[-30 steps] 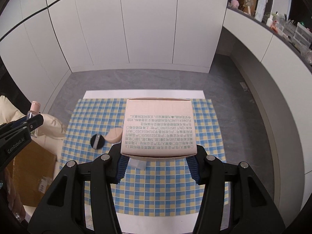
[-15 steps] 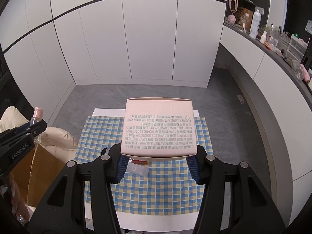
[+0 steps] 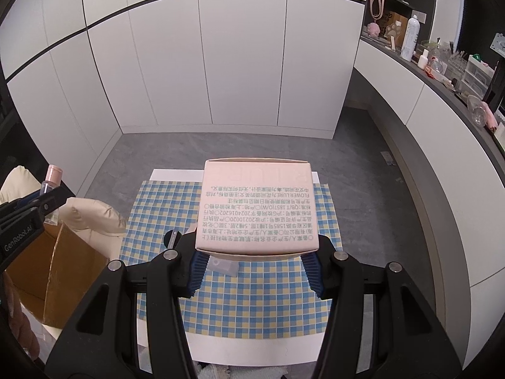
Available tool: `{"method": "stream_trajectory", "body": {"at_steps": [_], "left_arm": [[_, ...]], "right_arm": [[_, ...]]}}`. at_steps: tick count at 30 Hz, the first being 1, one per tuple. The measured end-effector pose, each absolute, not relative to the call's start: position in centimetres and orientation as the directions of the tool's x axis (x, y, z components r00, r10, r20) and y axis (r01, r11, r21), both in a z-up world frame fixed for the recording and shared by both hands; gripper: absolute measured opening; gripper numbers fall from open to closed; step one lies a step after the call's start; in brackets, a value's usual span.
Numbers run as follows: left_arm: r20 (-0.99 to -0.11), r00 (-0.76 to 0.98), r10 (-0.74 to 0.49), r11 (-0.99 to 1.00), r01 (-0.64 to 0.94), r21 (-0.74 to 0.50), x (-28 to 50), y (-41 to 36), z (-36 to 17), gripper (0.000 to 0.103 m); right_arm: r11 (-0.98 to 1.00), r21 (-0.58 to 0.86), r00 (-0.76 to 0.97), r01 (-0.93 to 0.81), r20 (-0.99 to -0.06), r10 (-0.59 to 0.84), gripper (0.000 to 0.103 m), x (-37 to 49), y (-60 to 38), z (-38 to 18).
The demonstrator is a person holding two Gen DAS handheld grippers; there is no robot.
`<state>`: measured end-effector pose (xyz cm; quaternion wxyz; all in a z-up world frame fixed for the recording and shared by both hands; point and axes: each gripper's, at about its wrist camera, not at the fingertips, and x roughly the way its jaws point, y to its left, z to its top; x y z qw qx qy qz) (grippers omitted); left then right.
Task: Organize objects
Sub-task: 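Carry the bottle and white box back from the table toward the armchair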
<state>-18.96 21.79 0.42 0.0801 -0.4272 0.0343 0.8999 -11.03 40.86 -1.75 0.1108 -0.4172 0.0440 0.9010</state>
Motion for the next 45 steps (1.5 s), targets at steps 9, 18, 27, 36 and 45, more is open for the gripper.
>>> {"method": "stream_trajectory", "body": {"at_steps": [9, 18, 27, 36, 45], "left_arm": [[-0.750, -0.654, 0.094, -0.980, -0.192, 0.044, -13.4, 21.3, 0.0, 0.027], [-0.759, -0.636, 0.138, -0.975, -0.224, 0.011, -7.5, 19.2, -0.4, 0.027], [-0.747, -0.646, 0.156, -0.971, -0.237, 0.002, -2.8, 17.4, -0.3, 0.027], [-0.757, -0.636, 0.148, -0.973, -0.232, 0.005, 0.7, 15.3, -1.2, 0.027], [-0.776, -0.612, 0.153, -0.974, -0.228, -0.012, 3.2, 13.3, -2.7, 0.027]], "right_arm": [[-0.970, -0.020, -0.636, -0.243, -0.752, 0.175, 0.054, -6.3, 39.8, -2.0], [-0.972, -0.030, -0.653, -0.233, -0.736, 0.179, 0.054, -0.5, 37.8, -1.7], [-0.984, -0.016, -0.651, -0.177, -0.748, 0.129, 0.054, 4.7, 34.9, -2.7], [-0.989, -0.027, -0.647, -0.145, -0.753, 0.116, 0.054, 8.6, 33.2, -3.5], [-0.992, -0.029, -0.634, -0.125, -0.767, 0.102, 0.054, 11.9, 31.9, -4.7]]}}
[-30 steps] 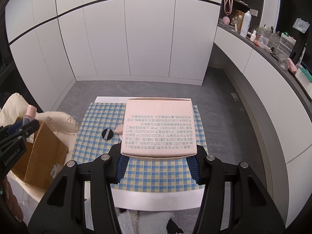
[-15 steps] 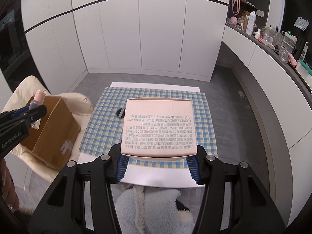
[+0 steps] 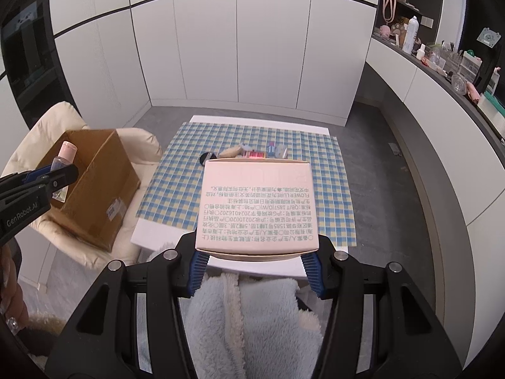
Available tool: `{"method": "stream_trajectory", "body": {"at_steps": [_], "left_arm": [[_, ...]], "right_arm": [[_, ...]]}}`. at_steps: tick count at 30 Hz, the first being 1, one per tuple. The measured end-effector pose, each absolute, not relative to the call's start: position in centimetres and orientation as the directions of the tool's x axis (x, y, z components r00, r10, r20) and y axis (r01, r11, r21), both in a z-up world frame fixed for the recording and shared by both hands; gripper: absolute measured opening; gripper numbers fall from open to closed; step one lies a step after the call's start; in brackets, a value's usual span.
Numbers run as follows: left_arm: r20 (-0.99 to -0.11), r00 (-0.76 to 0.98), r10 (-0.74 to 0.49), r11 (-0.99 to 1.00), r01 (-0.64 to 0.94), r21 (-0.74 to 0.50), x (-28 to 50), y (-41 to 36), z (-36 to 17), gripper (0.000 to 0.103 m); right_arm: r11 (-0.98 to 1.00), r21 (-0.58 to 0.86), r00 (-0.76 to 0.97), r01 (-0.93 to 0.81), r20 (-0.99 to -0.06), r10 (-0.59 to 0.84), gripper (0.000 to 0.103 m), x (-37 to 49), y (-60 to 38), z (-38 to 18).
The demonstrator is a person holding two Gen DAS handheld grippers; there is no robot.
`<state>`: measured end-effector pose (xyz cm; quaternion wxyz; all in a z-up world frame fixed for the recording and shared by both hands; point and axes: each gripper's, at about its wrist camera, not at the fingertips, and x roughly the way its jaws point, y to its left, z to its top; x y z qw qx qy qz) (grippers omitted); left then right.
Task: Organize objects
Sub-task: 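Carry the bottle and white box back from the table toward the armchair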
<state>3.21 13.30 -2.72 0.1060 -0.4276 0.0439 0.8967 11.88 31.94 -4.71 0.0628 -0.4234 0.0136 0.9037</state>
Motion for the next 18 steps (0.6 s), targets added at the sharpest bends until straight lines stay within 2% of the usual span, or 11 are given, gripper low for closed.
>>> {"method": "stream_trajectory", "body": {"at_steps": [18], "left_arm": [[-0.802, -0.579, 0.151, -0.973, -0.232, -0.015, 4.8, 11.6, -4.7, 0.027]], "right_arm": [[-0.992, -0.008, -0.609, -0.129, -0.788, 0.086, 0.054, 15.3, 31.5, -5.5]]}}
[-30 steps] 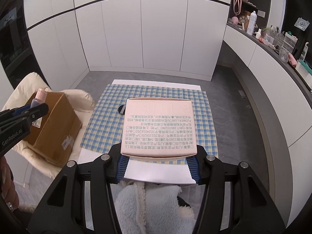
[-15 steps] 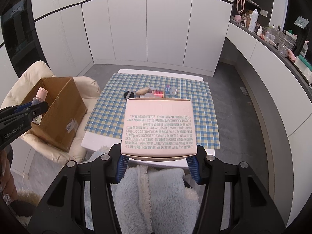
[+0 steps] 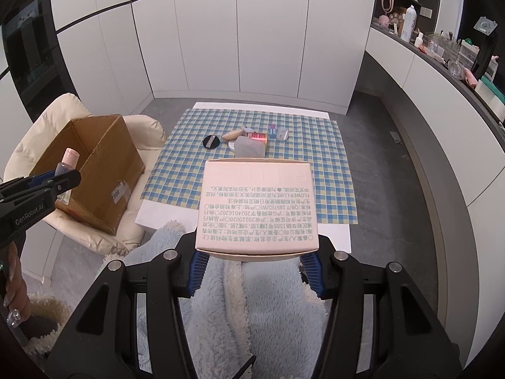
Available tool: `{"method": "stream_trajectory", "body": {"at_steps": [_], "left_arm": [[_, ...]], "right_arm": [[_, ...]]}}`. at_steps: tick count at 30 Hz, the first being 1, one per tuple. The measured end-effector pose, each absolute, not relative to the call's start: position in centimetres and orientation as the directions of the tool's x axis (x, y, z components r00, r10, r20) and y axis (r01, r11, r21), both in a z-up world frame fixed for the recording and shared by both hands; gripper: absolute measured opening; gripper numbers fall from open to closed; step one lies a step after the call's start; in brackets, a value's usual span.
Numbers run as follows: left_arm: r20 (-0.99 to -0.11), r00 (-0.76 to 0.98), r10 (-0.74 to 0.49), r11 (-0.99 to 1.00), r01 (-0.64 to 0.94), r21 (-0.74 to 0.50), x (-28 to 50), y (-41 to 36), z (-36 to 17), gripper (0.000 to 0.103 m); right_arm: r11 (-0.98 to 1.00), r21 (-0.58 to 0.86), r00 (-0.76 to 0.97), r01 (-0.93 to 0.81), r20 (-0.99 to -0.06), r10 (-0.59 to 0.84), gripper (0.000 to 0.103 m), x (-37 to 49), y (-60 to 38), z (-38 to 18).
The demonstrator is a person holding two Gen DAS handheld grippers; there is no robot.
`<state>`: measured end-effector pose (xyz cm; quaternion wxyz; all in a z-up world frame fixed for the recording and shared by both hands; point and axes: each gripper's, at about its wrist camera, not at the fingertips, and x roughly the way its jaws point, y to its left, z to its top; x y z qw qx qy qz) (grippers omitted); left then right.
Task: Organize objects
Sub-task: 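Carry the bottle and white box back from the table toward the armchair, then move both held items over the open cardboard box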
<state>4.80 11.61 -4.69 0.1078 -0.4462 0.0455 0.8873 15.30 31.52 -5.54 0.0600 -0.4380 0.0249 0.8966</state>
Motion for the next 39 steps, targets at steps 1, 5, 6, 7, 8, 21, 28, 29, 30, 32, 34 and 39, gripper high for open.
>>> {"method": "stream_trajectory", "body": {"at_steps": [1, 5, 6, 7, 8, 21, 28, 29, 30, 32, 34, 39], "left_arm": [[-0.802, -0.579, 0.149, -0.973, -0.230, -0.015, 4.8, 11.6, -4.7, 0.027], [-0.803, -0.578, 0.149, -0.974, -0.225, -0.018, 4.6, 11.3, -4.8, 0.027], [-0.802, -0.579, 0.146, -0.975, -0.223, -0.017, 4.6, 11.2, -4.9, 0.027], [-0.802, -0.579, 0.145, -0.975, -0.220, -0.017, 4.5, 11.2, -4.9, 0.027], [-0.803, -0.579, 0.144, -0.976, -0.218, -0.018, 4.4, 11.1, -4.9, 0.027], [-0.809, -0.573, 0.133, -0.983, -0.180, -0.034, 3.8, 9.6, -5.5, 0.027], [-0.814, -0.573, 0.095, -0.992, -0.121, -0.031, 3.9, 7.3, -6.0, 0.027], [-0.814, -0.574, 0.087, -0.994, -0.108, -0.030, 3.9, 6.8, -5.9, 0.027], [-0.813, -0.577, 0.077, -0.995, -0.093, -0.029, 4.0, 6.2, -5.9, 0.027], [-0.813, -0.580, 0.057, -0.998, -0.061, -0.026, 4.0, 4.9, -5.9, 0.027], [-0.813, -0.582, 0.037, -0.999, -0.028, -0.026, 4.2, 3.4, -6.0, 0.027], [-0.819, -0.574, -0.014, -0.998, 0.054, -0.021, 4.5, -0.3, -6.5, 0.027]], "right_arm": [[-0.991, -0.010, -0.609, -0.131, -0.789, 0.088, 0.054, 15.3, 31.5, -5.5], [-0.991, -0.014, -0.610, -0.135, -0.787, 0.094, 0.054, 15.2, 31.6, -5.5], [-0.991, -0.013, -0.612, -0.135, -0.785, 0.093, 0.054, 15.2, 31.6, -5.5], [-0.991, -0.013, -0.612, -0.134, -0.785, 0.093, 0.054, 15.1, 31.5, -5.5], [-0.991, -0.013, -0.611, -0.133, -0.786, 0.093, 0.054, 15.0, 31.5, -5.5], [-0.995, -0.020, -0.603, -0.097, -0.795, 0.074, 0.054, 14.3, 30.3, -6.2], [-0.999, -0.022, -0.598, -0.031, -0.800, 0.036, 0.054, 13.2, 28.0, -6.7], [-1.000, -0.021, -0.599, -0.018, -0.800, 0.028, 0.054, 12.9, 27.5, -6.7], [-1.000, -0.020, -0.601, -0.003, -0.799, 0.018, 0.054, 12.7, 27.1, -6.7], [-0.999, -0.020, -0.604, 0.031, -0.797, -0.003, 0.054, 12.2, 25.9, -6.7], [-0.998, -0.019, -0.604, 0.068, -0.797, -0.026, 0.054, 11.6, 24.4, -6.8], [-0.984, -0.016, -0.593, 0.178, -0.800, -0.094, 0.054, 10.3, 20.5, -7.3]]}}
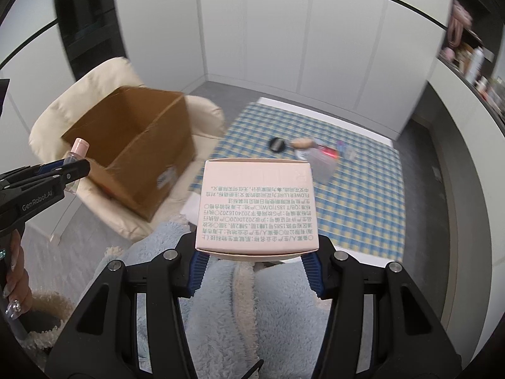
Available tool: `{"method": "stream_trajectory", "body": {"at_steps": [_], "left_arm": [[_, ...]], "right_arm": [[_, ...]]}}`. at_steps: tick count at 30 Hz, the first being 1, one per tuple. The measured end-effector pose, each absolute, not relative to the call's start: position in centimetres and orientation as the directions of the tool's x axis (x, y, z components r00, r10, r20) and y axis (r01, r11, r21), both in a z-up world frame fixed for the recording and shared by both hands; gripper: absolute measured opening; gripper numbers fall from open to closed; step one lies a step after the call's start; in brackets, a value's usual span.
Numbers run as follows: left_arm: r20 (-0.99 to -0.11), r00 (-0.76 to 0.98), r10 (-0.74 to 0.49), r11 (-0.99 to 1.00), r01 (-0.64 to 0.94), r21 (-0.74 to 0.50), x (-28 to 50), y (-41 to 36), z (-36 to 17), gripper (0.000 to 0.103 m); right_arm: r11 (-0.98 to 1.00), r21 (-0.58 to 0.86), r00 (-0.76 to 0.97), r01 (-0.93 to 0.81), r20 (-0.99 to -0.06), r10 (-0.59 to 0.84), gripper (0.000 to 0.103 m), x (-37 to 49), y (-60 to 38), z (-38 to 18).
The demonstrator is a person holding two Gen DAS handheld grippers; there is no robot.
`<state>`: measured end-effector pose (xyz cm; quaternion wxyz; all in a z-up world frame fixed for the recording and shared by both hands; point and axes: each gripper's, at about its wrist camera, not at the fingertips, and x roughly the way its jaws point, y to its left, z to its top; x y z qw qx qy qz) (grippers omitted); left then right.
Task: Organize objects
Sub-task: 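Move both held items over the open cardboard box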
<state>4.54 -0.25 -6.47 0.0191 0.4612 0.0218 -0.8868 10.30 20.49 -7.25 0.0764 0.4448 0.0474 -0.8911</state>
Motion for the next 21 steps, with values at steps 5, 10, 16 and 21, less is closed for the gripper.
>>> {"method": "stream_trajectory", "body": {"at_steps": [5, 10, 16, 21], "left_arm": [[-0.831, -0.553, -0.065, -0.990, 0.139, -0.015, 4.9, -4.1, -7.2, 0.027], [-0.835, -0.540, -0.104, -0.978, 0.208, -0.012, 5.3, -7.1, -7.6, 0.027], [-0.845, -0.518, -0.132, -0.964, 0.265, -0.011, 5.3, -9.8, -8.6, 0.027], [-0.856, -0.497, -0.142, -0.956, 0.294, -0.012, 4.7, -11.5, -9.5, 0.027]], "right_arm": [[-0.961, -0.012, -0.571, 0.275, -0.807, -0.153, 0.054, 9.2, 16.5, -7.9], [-0.932, -0.001, -0.542, 0.362, -0.814, -0.209, 0.054, 8.2, 12.6, -8.4], [-0.893, 0.000, -0.508, 0.450, -0.823, -0.256, 0.054, 7.4, 8.3, -8.9], [-0.862, -0.007, -0.482, 0.507, -0.831, -0.277, 0.054, 6.7, 5.4, -9.7]]}}
